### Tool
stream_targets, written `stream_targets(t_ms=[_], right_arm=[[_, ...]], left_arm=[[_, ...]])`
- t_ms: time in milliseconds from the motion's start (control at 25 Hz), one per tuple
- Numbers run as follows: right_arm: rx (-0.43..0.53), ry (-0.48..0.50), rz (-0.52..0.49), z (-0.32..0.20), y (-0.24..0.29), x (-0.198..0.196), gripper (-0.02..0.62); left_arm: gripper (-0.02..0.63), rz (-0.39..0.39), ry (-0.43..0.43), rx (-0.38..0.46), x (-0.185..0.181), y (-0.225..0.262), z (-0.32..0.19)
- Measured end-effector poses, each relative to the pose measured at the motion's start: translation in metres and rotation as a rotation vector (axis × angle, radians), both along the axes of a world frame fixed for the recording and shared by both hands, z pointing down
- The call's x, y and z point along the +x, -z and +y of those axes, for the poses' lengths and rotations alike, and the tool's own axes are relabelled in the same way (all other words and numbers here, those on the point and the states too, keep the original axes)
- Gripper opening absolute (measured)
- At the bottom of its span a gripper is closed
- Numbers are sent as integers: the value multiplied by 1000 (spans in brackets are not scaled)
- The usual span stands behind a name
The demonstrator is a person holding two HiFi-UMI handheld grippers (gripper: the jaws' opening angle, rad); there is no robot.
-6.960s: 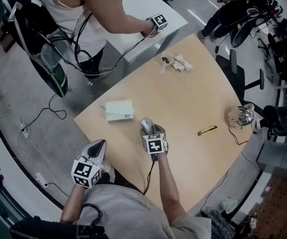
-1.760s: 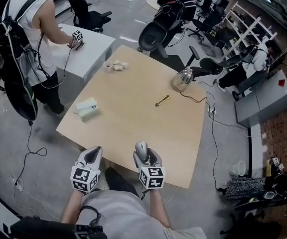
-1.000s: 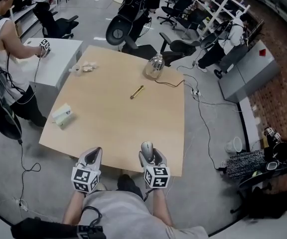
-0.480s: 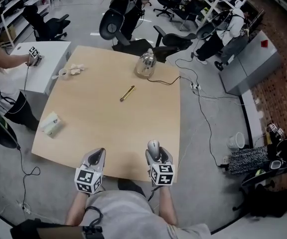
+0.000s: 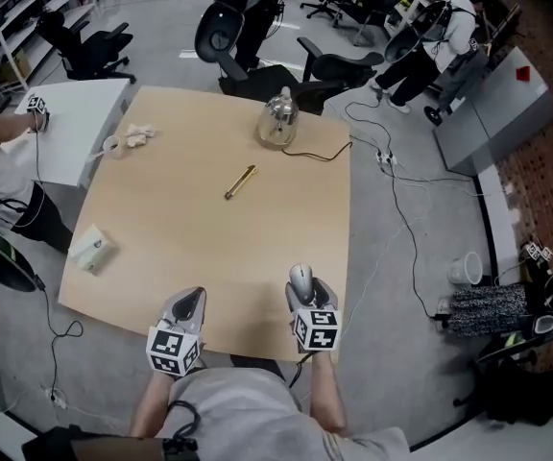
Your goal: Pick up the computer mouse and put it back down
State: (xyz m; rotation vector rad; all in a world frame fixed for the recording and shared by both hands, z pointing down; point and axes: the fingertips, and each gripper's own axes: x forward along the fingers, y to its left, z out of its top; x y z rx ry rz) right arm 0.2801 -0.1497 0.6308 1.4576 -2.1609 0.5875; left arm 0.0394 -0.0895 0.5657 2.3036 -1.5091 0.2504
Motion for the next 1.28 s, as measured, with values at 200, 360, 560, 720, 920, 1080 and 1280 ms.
stream_targets(t_ms=[200, 360, 560, 720, 920, 1080, 1280], right_arm=[[-25, 15, 2, -23, -9, 14, 293], [-47, 38, 2, -41, -23, 20, 293], [-64, 85, 40, -62, -37, 29, 293], [-74, 115, 48, -85, -53, 31, 293], [-97, 125, 53, -108, -72, 31, 293], [-120, 141, 65, -120, -89, 31, 293], [-143, 156, 84, -135, -108, 30, 293]], left_arm=[[20, -9, 32, -29, 9, -6, -13], [20, -18, 61, -45, 16, -12, -22], [20, -25, 108, -63, 23, -15, -29], [20, -35, 141, -82, 24, -21, -33], [20, -48, 174, -114, 21, -30, -34], [20, -55, 192, -141, 22, -36, -33], [20, -60, 198, -161, 23, -40, -37]])
